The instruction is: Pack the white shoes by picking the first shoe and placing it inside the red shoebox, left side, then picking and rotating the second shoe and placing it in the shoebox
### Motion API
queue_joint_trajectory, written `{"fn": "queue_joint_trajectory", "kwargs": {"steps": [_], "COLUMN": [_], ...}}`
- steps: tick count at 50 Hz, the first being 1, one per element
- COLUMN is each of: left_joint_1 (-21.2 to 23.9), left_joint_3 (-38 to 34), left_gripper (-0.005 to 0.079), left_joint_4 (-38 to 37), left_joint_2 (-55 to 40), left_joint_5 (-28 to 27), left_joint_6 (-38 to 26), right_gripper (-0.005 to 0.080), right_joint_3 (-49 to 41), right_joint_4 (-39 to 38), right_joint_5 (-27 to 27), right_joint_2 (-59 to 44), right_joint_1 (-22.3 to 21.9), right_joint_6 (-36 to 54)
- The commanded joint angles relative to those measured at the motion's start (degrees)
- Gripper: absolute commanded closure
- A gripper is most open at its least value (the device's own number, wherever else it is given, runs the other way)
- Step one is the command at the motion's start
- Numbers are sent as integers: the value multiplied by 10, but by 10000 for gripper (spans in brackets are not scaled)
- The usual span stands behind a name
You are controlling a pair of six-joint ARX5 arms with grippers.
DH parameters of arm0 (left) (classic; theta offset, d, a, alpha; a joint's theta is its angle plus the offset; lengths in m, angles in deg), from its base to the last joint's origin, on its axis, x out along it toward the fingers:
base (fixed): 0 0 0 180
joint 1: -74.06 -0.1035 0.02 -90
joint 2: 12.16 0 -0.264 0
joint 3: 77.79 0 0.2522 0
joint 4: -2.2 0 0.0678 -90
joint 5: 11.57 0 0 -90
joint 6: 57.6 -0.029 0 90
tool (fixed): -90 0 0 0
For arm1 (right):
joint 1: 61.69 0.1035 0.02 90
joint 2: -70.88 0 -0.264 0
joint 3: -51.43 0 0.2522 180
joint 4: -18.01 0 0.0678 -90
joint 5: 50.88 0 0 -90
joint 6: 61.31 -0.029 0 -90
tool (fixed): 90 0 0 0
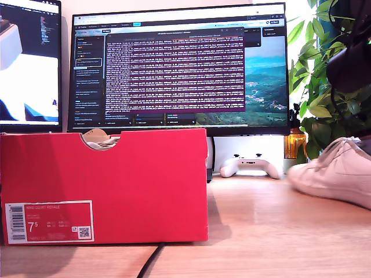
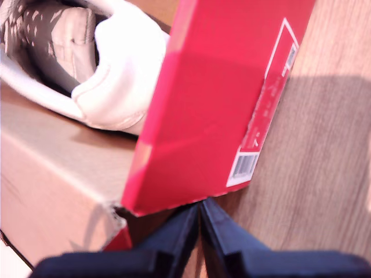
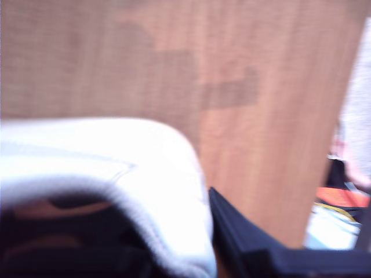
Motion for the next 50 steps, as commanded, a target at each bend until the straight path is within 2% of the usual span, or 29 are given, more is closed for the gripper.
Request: {"fn": "queue_joint_trajectory", "kwargs": {"steps": [1,6,12,17,19,24,25,27,31,37,44,50], "left_joint_1": [2,2,2,2,2,2,2,2,2,2,2,2], "left_joint_3": [5,5,5,5,5,5,5,5,5,5,5,5], "left_gripper": [754,754,754,754,754,754,754,754,754,754,754,754], "left_joint_4": [4,4,5,4,5,4,4,4,4,4,4,4], "left_joint_2": [-2,-2,-2,-2,-2,-2,-2,-2,-2,-2,-2,-2], "left_joint_5": [-3,-3,-3,-3,-3,-3,-3,-3,-3,-3,-3,-3], "left_joint_6": [3,3,3,3,3,3,3,3,3,3,3,3], "right_gripper": [763,763,763,762,763,763,763,763,763,763,763,763], "right_joint_3": [-6,7,35,68,84,120,127,141,168,221,282,321], "right_joint_4": [8,13,21,20,16,1,-1,-3,-8,-9,-24,-44], "right_joint_5": [2,19,72,109,118,112,111,101,82,34,-36,-120], "right_joint_2": [2,5,16,25,28,32,32,32,32,32,32,32], "right_joint_1": [-6,-12,-12,-12,-12,-11,-11,-11,-11,-12,-11,0], "right_joint_6": [12,68,131,227,294,406,450,482,603,690,797,901]}}
